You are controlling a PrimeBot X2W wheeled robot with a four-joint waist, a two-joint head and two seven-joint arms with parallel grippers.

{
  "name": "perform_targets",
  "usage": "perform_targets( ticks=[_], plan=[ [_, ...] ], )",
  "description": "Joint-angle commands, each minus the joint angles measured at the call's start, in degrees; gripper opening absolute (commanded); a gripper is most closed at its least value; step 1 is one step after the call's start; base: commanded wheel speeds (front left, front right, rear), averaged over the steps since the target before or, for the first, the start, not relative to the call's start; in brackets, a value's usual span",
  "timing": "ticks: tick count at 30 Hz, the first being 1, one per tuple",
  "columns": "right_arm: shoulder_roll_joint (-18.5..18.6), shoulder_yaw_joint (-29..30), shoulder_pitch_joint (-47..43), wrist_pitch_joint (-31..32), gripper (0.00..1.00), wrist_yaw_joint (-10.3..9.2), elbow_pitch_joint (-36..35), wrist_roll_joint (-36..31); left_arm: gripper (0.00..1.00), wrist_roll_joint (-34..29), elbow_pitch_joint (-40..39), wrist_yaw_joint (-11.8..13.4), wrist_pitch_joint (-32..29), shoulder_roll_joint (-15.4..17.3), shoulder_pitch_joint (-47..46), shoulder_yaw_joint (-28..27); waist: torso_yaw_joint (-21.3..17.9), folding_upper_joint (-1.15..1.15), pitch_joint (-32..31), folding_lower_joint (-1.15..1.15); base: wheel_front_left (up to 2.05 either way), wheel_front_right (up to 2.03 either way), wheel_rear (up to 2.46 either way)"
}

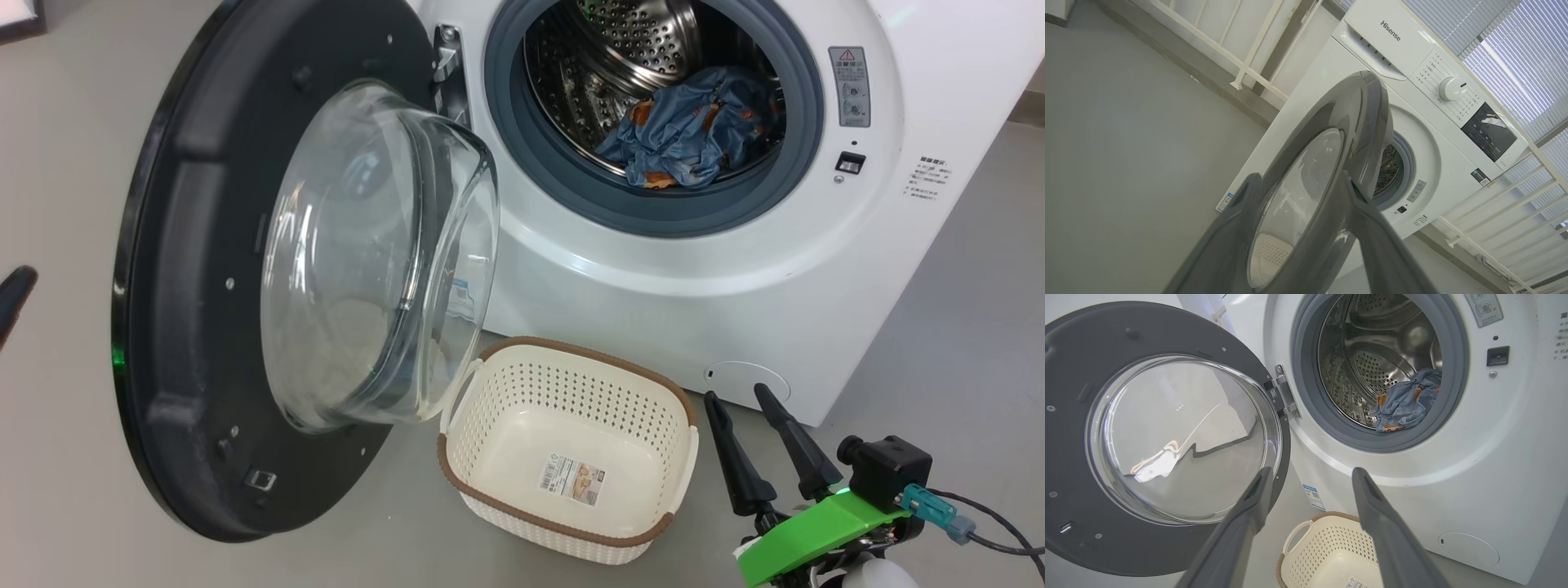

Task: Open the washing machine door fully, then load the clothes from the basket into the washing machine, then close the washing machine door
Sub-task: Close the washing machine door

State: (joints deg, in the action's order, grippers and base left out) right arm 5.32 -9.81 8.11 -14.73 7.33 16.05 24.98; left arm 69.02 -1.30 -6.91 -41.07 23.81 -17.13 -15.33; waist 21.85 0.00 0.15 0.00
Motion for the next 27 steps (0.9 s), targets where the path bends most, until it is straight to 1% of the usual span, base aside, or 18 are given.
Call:
perform_targets(
  ticks=[1, 3, 4, 8, 10, 12, 16, 19, 21, 22, 24, 27],
  plan=[
    [0.1, -1.4, 0.4, -0.3, 1.0, 0.16, -1.6, 0.3, 1.0, -1.2, -2.2, -0.6, 1.8, 3.8, -0.1, -1.9, 0.0, 0.0, 0.0, 0.0, 0.0, 0.0, 0.0],
    [0.3, -1.4, 0.6, -0.3, 1.0, 0.16, -1.7, 0.2, 1.0, -3.3, -3.2, -0.6, 7.0, 4.5, 1.9, -1.5, -0.1, 0.0, 0.0, 0.0, 0.0, 0.0, 0.0],
    [0.4, -1.4, 0.5, -0.3, 1.0, 0.16, -1.8, 0.2, 1.0, -3.6, -3.2, -0.6, 9.7, 4.2, 2.8, -1.4, -0.1, 0.0, -0.1, 0.0, 0.0, 0.0, 0.0],
    [0.5, -1.3, 0.1, -0.3, 1.0, 0.16, -2.0, 0.4, 1.0, -7.1, -4.1, -0.6, 19.0, 5.4, 7.4, 1.6, -0.1, 0.0, -0.6, 0.0, 0.0, 0.0, 0.0],
    [0.6, -1.2, -0.1, -0.3, 1.0, 0.16, -2.1, 0.4, 1.0, -9.1, -4.1, -0.6, 23.8, 5.4, 10.0, 2.9, -0.1, 0.0, -0.7, 0.0, 0.0, 0.0, 0.0],
    [0.7, -1.1, -0.3, -0.3, 1.0, 0.16, -2.2, 0.4, 1.0, -13.3, -4.0, -0.6, 28.7, 6.8, 12.4, 4.9, -0.1, 0.0, -0.8, 0.0, 0.0, 0.0, 0.0],
    [0.8, -1.0, -0.7, -0.3, 1.0, 0.16, -2.4, 0.5, 1.0, -18.7, -2.1, -0.6, 38.3, 5.9, 16.3, 7.7, 0.1, 0.0, -1.2, 0.0, 0.0, 0.0, 0.0],
    [0.8, -1.1, -0.9, -0.3, 1.0, 0.16, -2.4, 0.5, 1.0, -22.2, 0.1, -0.6, 43.6, 4.6, 18.3, 8.9, 0.2, 0.0, -1.4, 0.0, 0.0, 0.0, 0.0],
    [0.9, -1.0, -0.9, -0.3, 1.0, 0.16, -2.5, 0.6, 1.0, -25.9, 0.9, -0.6, 46.8, 4.9, 19.1, 10.4, 0.3, 0.0, -1.5, 0.0, 0.0, 0.0, 0.0],
    [1.0, -1.0, -0.9, -0.3, 1.0, 0.16, -2.6, 0.6, 1.0, -26.8, 1.5, -0.6, 48.1, 4.5, 19.3, 10.8, 0.4, 0.0, -1.5, 0.0, 0.0, 0.0, 0.0],
    [1.1, -0.9, -1.0, -0.3, 1.0, 0.16, -2.7, 0.5, 1.0, -28.0, 2.7, -0.5, 50.1, 3.8, 19.4, 11.4, 0.6, 0.0, -1.6, 0.0, 0.0, 0.0, 0.0],
    [1.1, -1.1, -1.1, -0.3, 1.0, 0.16, -2.8, 0.4, 1.0, -30.2, 4.4, 0.6, 52.7, 2.0, 20.0, 12.3, 0.8, 0.0, -1.5, 0.0, 0.0, 0.0, 0.0]
  ],
)
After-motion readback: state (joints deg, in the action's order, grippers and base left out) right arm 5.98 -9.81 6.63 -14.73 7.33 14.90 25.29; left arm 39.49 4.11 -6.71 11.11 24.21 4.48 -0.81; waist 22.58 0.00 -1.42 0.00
